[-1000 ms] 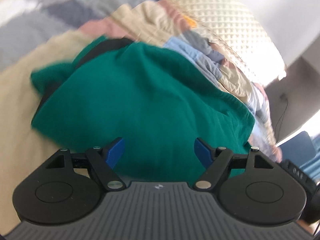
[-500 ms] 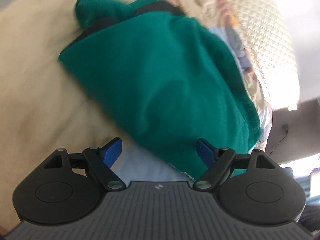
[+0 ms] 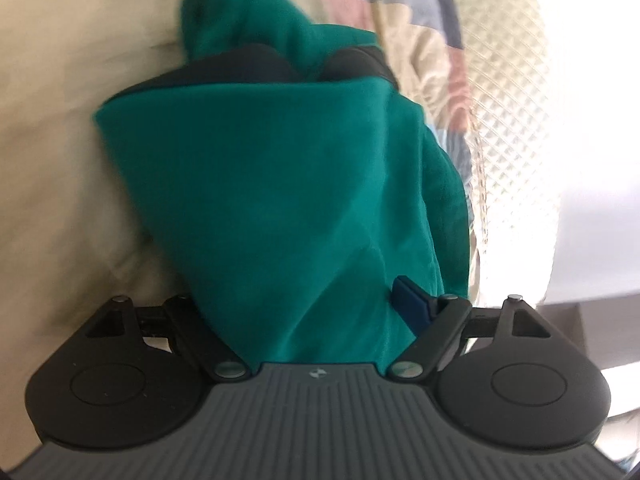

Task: Fold large clothes

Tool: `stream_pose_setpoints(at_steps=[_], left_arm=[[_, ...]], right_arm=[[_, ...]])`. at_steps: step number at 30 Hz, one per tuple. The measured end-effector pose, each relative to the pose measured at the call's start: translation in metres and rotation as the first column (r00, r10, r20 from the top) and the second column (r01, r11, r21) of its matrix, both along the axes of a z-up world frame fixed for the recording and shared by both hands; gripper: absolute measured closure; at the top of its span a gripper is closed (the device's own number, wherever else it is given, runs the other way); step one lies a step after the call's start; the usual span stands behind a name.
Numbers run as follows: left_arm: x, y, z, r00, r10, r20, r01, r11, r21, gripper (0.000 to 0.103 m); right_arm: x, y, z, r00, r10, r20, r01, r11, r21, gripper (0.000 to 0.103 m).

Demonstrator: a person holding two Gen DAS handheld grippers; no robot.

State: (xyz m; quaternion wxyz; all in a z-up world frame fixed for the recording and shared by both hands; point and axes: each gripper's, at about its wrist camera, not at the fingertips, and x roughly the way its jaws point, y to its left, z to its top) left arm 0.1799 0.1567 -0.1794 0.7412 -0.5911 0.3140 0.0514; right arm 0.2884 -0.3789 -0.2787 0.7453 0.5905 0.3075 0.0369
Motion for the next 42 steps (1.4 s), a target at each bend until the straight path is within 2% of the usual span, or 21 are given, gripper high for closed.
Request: stream_pose_setpoints(at_steps=[1,3,5,6,7,8,10,13,16,19,23,27,32,34,36,39,40,41,42], left_arm=[[0.001,-0.003,0.001,1.0,-0.006,0.002,0.006,1.0,0.029,0.02],[0.008,-0.005,0.005,1.0,-0.013,-0.007,0.014,0.997,0.078,0.028],[0.01,-0.007,0.007,1.0,-0.017,-0.011,0.018,0.994,0.107,0.046],[0.009,-0.006,0.009,1.0,-0.018,-0.005,0.019,0.993,0.116,0.053],[0.008,-0.006,0.012,1.0,-0.021,0.005,0.02,0.992,0.126,0.064],[0.007,-0.006,0.015,1.0,-0.026,0.016,0.023,0.99,0.142,0.072],[0.004,-0.008,0.024,0.999,-0.042,0.03,0.035,0.981,0.189,0.08],[-0.008,-0.012,0.039,0.996,-0.054,0.072,0.036,0.972,0.232,0.085],[-0.022,-0.012,0.056,0.993,-0.07,0.098,0.044,0.966,0.254,0.086],[-0.032,-0.019,0.077,0.988,-0.108,0.11,0.069,0.947,0.313,0.087],[-0.046,-0.027,0.103,0.98,-0.151,0.127,0.103,0.94,0.326,0.087],[-0.064,-0.038,0.126,0.97,-0.204,0.134,0.142,0.919,0.368,0.086],[-0.088,-0.041,0.127,0.969,-0.22,0.111,0.168,0.92,0.354,0.086],[-0.089,-0.041,0.123,0.969,-0.227,0.099,0.18,0.921,0.345,0.085],[-0.086,-0.037,0.119,0.971,-0.222,0.086,0.185,0.933,0.309,0.081],[-0.08,-0.032,0.114,0.971,-0.219,0.095,0.19,0.95,0.249,0.065],[-0.073,-0.03,0.112,0.97,-0.218,0.104,0.189,0.954,0.234,0.058],[-0.072,-0.03,0.112,0.97,-0.215,0.111,0.187,0.957,0.222,0.056],[-0.069,-0.029,0.113,0.97,-0.211,0.117,0.183,0.959,0.216,0.056]], right_arm=[[0.003,-0.001,-0.001,1.0,0.003,0.0,-0.003,1.0,-0.001,0.023],[0.008,0.002,-0.001,1.0,0.019,0.015,-0.019,1.0,-0.021,0.028],[0.01,0.0,-0.001,0.999,0.026,0.026,-0.025,0.999,-0.036,0.04],[0.011,-0.001,0.0,0.999,0.029,0.035,-0.027,0.999,-0.043,0.053],[0.01,-0.001,0.002,0.998,0.033,0.046,-0.03,0.998,-0.061,0.064],[0.01,-0.003,0.005,0.998,0.041,0.056,-0.037,0.996,-0.081,0.069],[0.008,-0.002,0.014,0.995,0.051,0.088,-0.042,0.993,-0.107,0.079],[0.002,-0.004,0.024,0.989,0.055,0.137,-0.037,0.991,-0.132,0.082],[-0.015,-0.008,0.037,0.981,0.066,0.18,-0.037,0.986,-0.16,0.083],[-0.037,-0.013,0.051,0.974,0.076,0.214,-0.037,0.983,-0.181,0.083],[-0.06,-0.022,0.071,0.966,0.085,0.244,-0.038,0.981,-0.192,0.083],[-0.086,-0.031,0.085,0.958,0.087,0.274,-0.026,0.975,-0.219,0.083],[-0.113,-0.034,0.088,0.957,0.095,0.273,-0.026,0.969,-0.247,0.082],[-0.114,-0.031,0.087,0.961,0.097,0.258,-0.028,0.965,-0.261,0.081],[-0.107,-0.026,0.088,0.963,0.101,0.25,-0.03,0.962,-0.273,0.079],[-0.111,-0.029,0.085,0.961,0.114,0.252,-0.046,0.964,-0.263,0.071],[-0.113,-0.03,0.085,0.957,0.124,0.261,-0.055,0.965,-0.256,0.064],[-0.113,-0.03,0.086,0.952,0.133,0.276,-0.065,0.967,-0.245,0.058],[-0.115,-0.029,0.087,0.946,0.142,0.293,-0.074,0.969,-0.234,0.049]])
